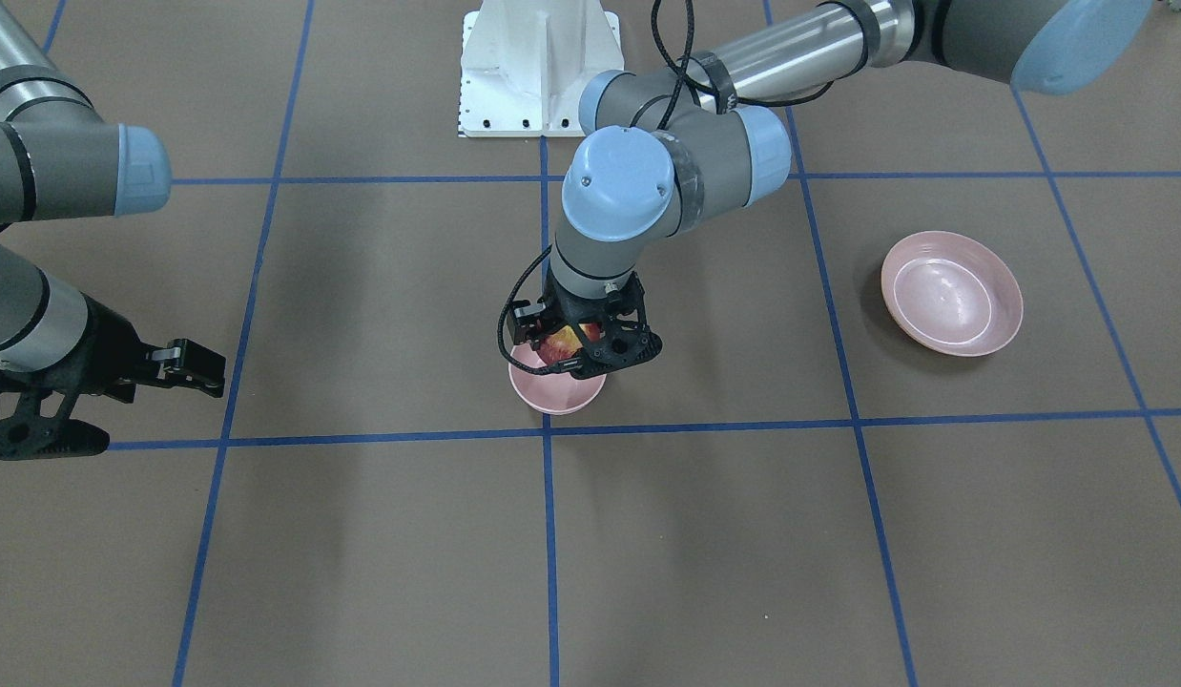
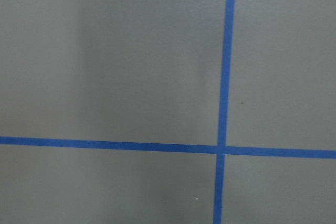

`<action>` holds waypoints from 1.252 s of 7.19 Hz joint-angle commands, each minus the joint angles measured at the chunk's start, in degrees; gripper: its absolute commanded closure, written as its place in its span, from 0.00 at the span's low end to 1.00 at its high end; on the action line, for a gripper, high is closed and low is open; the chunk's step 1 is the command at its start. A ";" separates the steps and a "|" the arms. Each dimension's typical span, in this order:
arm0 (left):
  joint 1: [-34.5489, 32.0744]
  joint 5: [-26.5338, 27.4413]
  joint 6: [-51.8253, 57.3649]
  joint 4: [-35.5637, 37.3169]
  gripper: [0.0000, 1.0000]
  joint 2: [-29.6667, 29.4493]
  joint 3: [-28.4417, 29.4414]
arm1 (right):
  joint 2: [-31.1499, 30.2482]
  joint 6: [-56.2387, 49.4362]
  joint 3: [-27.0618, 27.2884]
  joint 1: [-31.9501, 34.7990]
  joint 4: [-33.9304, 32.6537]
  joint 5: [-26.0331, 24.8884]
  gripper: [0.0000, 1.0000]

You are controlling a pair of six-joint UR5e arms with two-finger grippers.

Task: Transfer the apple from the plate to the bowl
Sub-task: 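Carry the apple over the pink bowl with the left gripper and lower it in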

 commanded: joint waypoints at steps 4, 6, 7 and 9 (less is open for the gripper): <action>1.26 2.57 -0.42 -3.11 1.00 -3.11 7.82 | -0.61 -0.18 0.34 2.97 -1.02 -0.35 0.00; 1.35 2.58 -0.51 -4.35 0.85 -3.02 8.98 | 0.18 -1.06 0.43 3.16 -4.26 -0.18 0.00; 1.35 2.58 -0.25 -4.35 0.29 -2.93 8.89 | -0.16 -2.11 0.95 3.33 -4.45 -0.18 0.00; 1.17 3.19 1.24 -3.83 0.01 -1.97 5.48 | -2.70 -7.72 1.14 6.05 -4.63 -0.18 0.00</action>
